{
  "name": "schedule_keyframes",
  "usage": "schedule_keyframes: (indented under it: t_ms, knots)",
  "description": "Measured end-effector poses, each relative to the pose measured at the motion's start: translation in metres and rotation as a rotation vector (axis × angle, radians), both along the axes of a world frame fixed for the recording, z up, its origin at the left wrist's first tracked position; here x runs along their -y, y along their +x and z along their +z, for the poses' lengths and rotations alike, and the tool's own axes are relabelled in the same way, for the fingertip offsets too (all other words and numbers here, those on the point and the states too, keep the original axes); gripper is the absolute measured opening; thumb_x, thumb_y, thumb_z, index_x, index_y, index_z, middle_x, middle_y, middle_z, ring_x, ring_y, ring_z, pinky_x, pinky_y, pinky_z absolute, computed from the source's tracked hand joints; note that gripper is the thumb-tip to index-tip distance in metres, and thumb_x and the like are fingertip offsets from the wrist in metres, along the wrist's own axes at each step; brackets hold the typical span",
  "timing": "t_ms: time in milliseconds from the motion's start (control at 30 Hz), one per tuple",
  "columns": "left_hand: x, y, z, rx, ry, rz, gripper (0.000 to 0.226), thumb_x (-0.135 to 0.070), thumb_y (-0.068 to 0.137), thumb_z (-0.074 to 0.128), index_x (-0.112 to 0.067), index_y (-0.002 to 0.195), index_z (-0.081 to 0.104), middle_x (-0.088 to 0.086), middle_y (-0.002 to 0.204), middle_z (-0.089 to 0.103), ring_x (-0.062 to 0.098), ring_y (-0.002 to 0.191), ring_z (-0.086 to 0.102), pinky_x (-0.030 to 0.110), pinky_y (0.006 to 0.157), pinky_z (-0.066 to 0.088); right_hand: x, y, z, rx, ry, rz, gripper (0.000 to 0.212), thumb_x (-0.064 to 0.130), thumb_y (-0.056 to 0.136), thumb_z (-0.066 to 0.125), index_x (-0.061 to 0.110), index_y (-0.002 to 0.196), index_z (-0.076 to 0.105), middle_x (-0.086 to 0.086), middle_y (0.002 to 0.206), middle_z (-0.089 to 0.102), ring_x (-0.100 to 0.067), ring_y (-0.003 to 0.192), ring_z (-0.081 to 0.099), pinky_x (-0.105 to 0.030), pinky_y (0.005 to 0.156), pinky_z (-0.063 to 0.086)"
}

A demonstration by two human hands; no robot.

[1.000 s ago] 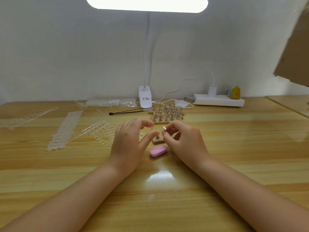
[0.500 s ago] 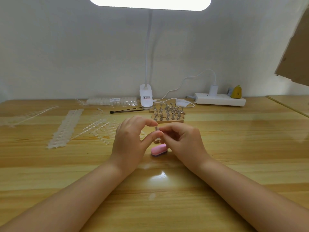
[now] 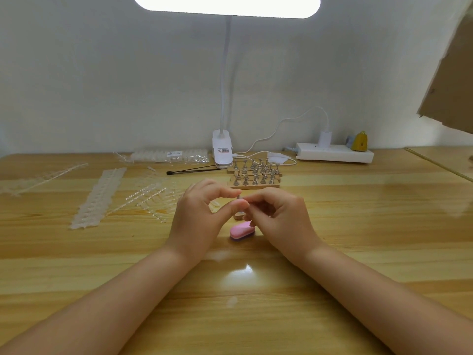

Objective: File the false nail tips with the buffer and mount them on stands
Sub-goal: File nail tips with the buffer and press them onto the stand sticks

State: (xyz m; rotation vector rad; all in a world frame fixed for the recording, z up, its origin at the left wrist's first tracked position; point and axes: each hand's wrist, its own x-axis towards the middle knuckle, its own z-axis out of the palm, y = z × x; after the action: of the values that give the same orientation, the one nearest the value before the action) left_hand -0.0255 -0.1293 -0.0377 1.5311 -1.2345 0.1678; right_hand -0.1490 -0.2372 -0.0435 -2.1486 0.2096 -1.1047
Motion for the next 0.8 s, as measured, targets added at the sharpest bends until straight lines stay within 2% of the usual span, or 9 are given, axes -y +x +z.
schedule_keyframes:
  t_ms: [167, 267, 333, 400, 500, 567, 633, 733, 800]
  knots:
    - [-0.002, 0.002, 0.001, 0.04, 0.04, 0.046, 0.032, -0.058, 0.08, 0.061, -0.034, 0.102, 0.066, -0.017, 0.097, 0.064, 0.012, 0.092, 0.06, 0.047, 0.087, 0.047, 0.001, 0.004, 0.001, -0.04, 0.056, -0.085, 0.005, 0.014, 0.085, 0.073, 0.01, 0.087, 0.073, 0.002, 0.071, 0.071, -0.006, 0.066, 0.068, -0.031, 0.067, 0.056]
    - [-0.002, 0.01, 0.0, 0.102, 0.08, 0.203, 0.03, -0.052, 0.092, 0.05, -0.03, 0.108, 0.063, -0.02, 0.099, 0.06, 0.014, 0.095, 0.059, 0.041, 0.088, 0.045, 0.006, 0.003, 0.0, -0.062, 0.125, -0.161, 0.005, 0.015, 0.086, 0.07, 0.01, 0.086, 0.071, 0.002, 0.071, 0.071, -0.009, 0.067, 0.068, -0.034, 0.07, 0.057]
    - [0.0, 0.019, -0.003, 0.179, 0.236, 0.407, 0.031, -0.044, 0.095, 0.048, -0.023, 0.113, 0.062, -0.009, 0.11, 0.062, 0.02, 0.106, 0.054, 0.038, 0.092, 0.038, 0.01, 0.003, 0.0, -0.093, 0.125, -0.204, 0.005, 0.016, 0.086, 0.07, 0.011, 0.086, 0.07, 0.003, 0.072, 0.07, -0.012, 0.068, 0.068, -0.037, 0.07, 0.056]
    - [0.002, 0.025, -0.007, 0.191, 0.481, 0.556, 0.041, -0.048, 0.094, 0.045, -0.022, 0.124, 0.058, -0.001, 0.124, 0.056, 0.024, 0.118, 0.045, 0.038, 0.1, 0.03, 0.013, 0.003, 0.0, -0.153, 0.105, -0.253, 0.007, 0.023, 0.086, 0.07, 0.016, 0.082, 0.071, 0.008, 0.071, 0.069, -0.009, 0.067, 0.066, -0.035, 0.068, 0.055]
    - [0.004, 0.028, -0.014, 0.245, 0.691, 0.596, 0.051, -0.057, 0.088, 0.043, -0.024, 0.125, 0.058, -0.001, 0.13, 0.05, 0.025, 0.123, 0.038, 0.038, 0.106, 0.024, 0.017, 0.004, -0.002, -0.278, 0.048, -0.362, 0.015, 0.038, 0.083, 0.071, 0.027, 0.073, 0.069, 0.014, 0.065, 0.063, -0.003, 0.063, 0.057, -0.026, 0.06, 0.044]
    - [0.005, 0.028, -0.017, 0.317, 0.715, 0.589, 0.048, -0.057, 0.086, 0.044, -0.026, 0.118, 0.062, -0.004, 0.129, 0.05, 0.024, 0.121, 0.037, 0.038, 0.106, 0.023, 0.019, 0.004, -0.003, -0.338, 0.041, -0.409, 0.017, 0.042, 0.083, 0.07, 0.031, 0.071, 0.068, 0.015, 0.06, 0.057, -0.005, 0.062, 0.053, -0.024, 0.055, 0.036]
    - [0.005, 0.028, -0.018, 0.338, 0.691, 0.585, 0.04, -0.055, 0.087, 0.046, -0.029, 0.111, 0.065, -0.006, 0.126, 0.052, 0.023, 0.118, 0.038, 0.036, 0.105, 0.023, 0.021, 0.005, -0.003, -0.396, 0.037, -0.432, 0.016, 0.043, 0.084, 0.069, 0.03, 0.077, 0.074, 0.016, 0.061, 0.058, -0.006, 0.064, 0.052, -0.024, 0.055, 0.034]
    - [0.005, 0.027, -0.017, 0.333, 0.66, 0.576, 0.031, -0.052, 0.089, 0.049, -0.032, 0.106, 0.065, -0.007, 0.119, 0.056, 0.022, 0.115, 0.04, 0.035, 0.102, 0.025, 0.022, 0.005, -0.003, -0.479, -0.014, -0.449, 0.021, 0.044, 0.085, 0.067, 0.026, 0.089, 0.077, 0.011, 0.077, 0.07, -0.009, 0.076, 0.061, -0.026, 0.063, 0.045]
    - [0.005, 0.027, -0.016, 0.31, 0.638, 0.572, 0.03, -0.051, 0.088, 0.051, -0.032, 0.107, 0.064, -0.007, 0.115, 0.058, 0.021, 0.114, 0.043, 0.034, 0.101, 0.026, 0.022, 0.005, -0.002, -0.507, -0.04, -0.453, 0.021, 0.043, 0.086, 0.066, 0.026, 0.091, 0.077, 0.009, 0.082, 0.072, -0.01, 0.079, 0.063, -0.028, 0.067, 0.049]
